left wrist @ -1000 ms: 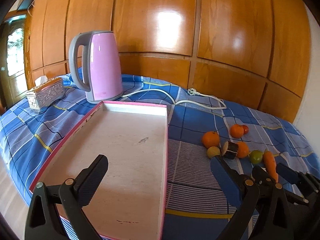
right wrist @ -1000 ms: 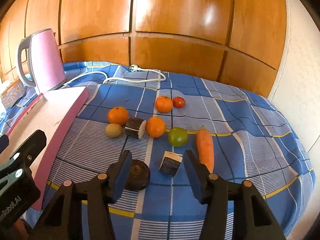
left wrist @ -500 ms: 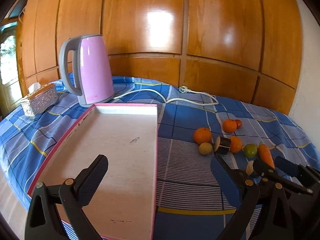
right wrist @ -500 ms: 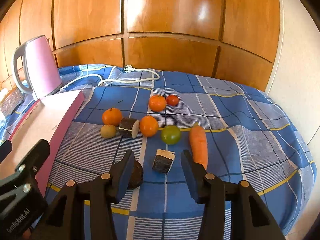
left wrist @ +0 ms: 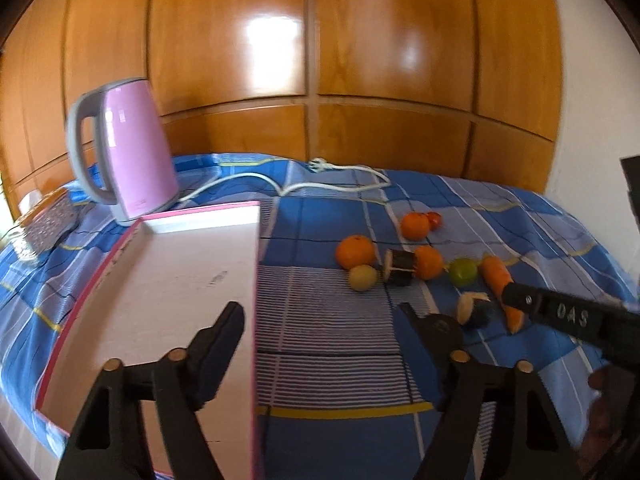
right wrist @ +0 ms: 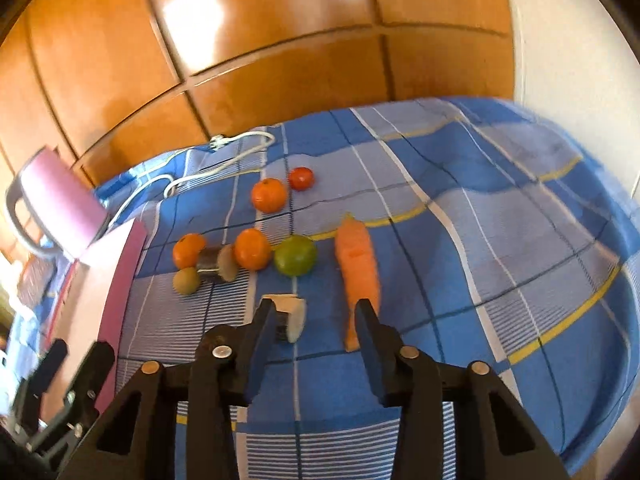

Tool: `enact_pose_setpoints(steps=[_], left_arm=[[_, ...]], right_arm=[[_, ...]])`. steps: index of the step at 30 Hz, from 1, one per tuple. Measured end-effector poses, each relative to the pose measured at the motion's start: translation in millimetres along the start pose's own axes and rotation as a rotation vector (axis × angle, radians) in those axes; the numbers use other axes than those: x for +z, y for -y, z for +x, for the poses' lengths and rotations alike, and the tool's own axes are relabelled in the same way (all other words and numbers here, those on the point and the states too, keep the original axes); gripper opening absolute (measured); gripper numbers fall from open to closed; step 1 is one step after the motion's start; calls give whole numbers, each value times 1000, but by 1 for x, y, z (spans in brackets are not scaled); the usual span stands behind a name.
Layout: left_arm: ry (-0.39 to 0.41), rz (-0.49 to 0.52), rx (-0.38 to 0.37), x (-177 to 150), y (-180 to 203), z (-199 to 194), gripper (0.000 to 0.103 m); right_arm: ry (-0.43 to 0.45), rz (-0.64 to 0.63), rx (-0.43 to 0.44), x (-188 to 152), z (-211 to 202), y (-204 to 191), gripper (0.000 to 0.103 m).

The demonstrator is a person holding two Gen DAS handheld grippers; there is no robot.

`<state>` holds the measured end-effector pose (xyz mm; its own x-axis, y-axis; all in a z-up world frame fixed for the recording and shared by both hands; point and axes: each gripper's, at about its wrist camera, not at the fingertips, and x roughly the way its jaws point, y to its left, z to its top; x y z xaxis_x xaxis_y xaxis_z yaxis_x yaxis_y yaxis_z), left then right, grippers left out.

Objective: Organize fruits
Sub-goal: 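Grasp the dark round fruit with the left tool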

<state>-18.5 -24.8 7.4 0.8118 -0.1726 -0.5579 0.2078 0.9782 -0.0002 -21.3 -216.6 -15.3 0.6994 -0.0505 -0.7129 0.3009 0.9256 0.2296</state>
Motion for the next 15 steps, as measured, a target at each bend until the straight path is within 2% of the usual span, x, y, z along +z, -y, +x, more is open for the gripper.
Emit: enact_pose_setpoints(steps=[4, 6, 8, 12, 15], left_arm=[[-41, 53, -79, -1, 13, 7, 45], [-73, 72, -130, -3, 19, 12, 37], [-106, 103, -180, -4, 27, 18, 35], [-132, 148, -235, -8, 42, 23, 35], [-159, 164, -242, -9, 49, 29, 37]], right_arm=[[-4, 59, 33, 1, 3, 11, 34], [-5, 106, 50, 2, 6, 20, 33], [-15, 150, 63, 2, 8, 28, 32], [-39, 242, 115, 2, 15, 45, 32], [-49, 237, 133, 2, 17, 43, 31]])
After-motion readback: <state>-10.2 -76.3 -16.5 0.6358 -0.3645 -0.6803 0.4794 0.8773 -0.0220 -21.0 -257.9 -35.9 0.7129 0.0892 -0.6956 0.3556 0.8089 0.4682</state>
